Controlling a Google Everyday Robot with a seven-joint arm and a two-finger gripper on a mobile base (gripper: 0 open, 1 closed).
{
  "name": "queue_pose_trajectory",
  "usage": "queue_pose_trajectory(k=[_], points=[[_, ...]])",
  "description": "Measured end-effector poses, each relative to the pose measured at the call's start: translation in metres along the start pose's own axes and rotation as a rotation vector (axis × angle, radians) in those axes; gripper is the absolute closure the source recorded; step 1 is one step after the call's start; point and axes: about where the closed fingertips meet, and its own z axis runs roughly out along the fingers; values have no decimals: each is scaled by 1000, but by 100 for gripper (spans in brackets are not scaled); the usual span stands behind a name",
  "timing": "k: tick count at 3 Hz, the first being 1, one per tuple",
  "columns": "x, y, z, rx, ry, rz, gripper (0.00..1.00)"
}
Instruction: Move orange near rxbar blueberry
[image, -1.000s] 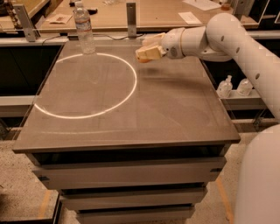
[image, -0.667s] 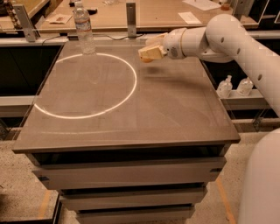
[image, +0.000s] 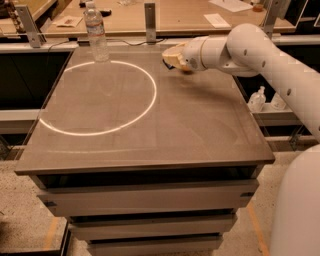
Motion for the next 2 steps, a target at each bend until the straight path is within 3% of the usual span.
queue_pose_trajectory(k=[1, 2], points=[[15, -2, 16, -12, 9, -12, 100], [14, 1, 17, -15, 8, -10, 80]])
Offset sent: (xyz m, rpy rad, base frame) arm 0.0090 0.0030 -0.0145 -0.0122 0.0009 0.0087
